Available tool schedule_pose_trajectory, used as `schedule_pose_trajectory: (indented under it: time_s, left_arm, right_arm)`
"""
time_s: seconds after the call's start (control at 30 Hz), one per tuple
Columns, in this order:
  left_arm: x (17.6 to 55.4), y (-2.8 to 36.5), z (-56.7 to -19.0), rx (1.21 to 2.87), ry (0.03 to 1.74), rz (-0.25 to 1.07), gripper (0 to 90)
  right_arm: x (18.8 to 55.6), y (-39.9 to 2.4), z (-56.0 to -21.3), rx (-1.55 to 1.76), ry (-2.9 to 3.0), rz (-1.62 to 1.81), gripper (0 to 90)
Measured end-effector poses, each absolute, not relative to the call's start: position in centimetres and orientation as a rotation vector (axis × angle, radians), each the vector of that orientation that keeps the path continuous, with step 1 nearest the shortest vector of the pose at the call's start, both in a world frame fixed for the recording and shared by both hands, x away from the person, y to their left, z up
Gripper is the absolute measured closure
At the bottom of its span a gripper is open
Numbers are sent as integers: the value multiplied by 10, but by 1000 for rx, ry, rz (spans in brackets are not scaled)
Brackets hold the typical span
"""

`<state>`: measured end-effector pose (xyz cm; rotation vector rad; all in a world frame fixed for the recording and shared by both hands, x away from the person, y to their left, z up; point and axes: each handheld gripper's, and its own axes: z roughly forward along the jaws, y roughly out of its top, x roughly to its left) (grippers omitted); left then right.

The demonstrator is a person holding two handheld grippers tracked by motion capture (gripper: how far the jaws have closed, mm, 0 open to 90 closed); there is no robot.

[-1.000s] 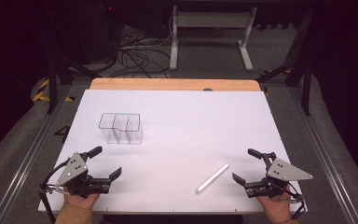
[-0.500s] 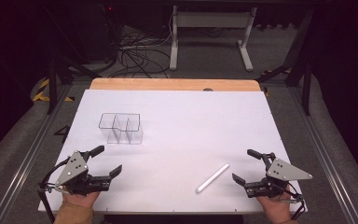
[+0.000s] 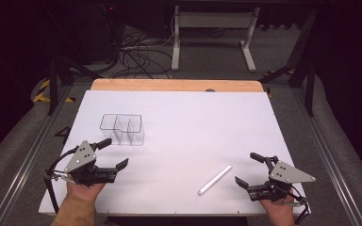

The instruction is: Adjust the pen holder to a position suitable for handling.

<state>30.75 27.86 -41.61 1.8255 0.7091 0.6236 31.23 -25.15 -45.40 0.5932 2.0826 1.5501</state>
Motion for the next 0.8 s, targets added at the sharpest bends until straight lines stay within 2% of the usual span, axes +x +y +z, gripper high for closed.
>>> schedule_pose_trajectory:
  time_s: [0.57,0.8]
  left_arm:
    - [334,287,-402,1870,736,608,163]
    - [344,290,-386,1984,697,561,239]
  right_arm:
    - [311,-251,-455,594,2094,1543,60]
    - [311,-251,-456,593,2100,1543,60]
